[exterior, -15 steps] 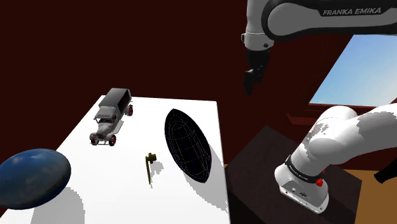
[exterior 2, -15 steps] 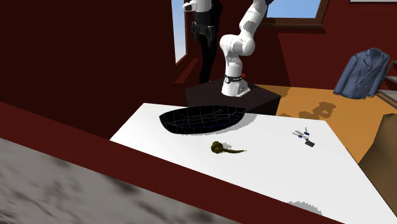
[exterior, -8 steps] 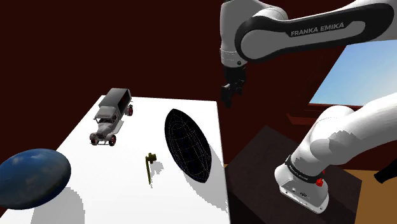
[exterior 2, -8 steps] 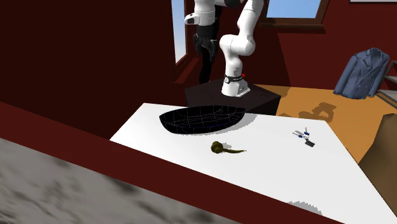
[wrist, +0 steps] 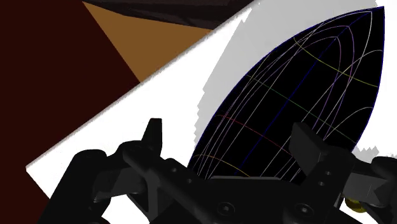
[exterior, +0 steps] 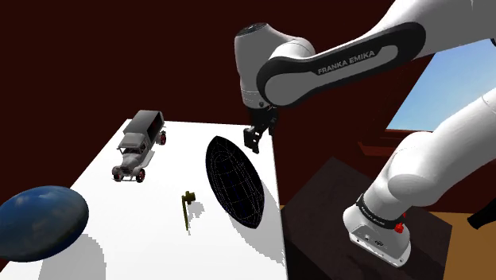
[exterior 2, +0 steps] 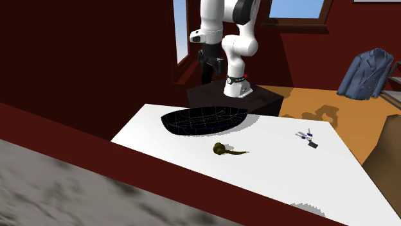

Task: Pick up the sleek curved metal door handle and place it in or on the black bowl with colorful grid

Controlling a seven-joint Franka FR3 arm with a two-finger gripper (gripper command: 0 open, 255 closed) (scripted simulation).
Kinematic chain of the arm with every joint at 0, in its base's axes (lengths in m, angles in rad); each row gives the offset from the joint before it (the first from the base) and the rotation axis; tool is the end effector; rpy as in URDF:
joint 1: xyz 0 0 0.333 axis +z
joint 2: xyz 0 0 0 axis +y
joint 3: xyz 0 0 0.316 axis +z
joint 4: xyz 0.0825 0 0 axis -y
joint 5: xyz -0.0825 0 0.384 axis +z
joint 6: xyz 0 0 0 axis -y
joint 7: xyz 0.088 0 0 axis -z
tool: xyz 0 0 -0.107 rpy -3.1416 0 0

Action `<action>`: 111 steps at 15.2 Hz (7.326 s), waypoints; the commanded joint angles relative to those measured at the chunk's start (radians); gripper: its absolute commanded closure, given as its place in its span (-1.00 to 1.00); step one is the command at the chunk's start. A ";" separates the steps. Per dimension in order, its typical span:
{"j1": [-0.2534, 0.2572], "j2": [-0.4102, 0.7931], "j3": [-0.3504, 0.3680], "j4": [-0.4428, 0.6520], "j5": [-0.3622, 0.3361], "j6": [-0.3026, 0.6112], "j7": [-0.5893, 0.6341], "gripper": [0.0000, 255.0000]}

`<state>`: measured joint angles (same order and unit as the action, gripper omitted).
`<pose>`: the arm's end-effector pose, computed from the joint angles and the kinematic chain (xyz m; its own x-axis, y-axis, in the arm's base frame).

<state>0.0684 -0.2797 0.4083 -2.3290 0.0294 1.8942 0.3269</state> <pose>0.3914 0.2090 0.4261 0.9850 0.1033 -0.1380 0.1221 -0.9832 0.1354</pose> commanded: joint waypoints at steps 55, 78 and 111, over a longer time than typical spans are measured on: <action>0.332 1.052 0.026 0.874 -0.465 0.034 0.530 1.00; 0.322 0.919 0.065 0.973 -0.405 -0.185 0.478 1.00; 0.028 0.552 0.034 0.304 -0.333 0.179 0.280 1.00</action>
<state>0.0965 0.2635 0.4450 -2.0211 -0.2972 2.0607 0.6041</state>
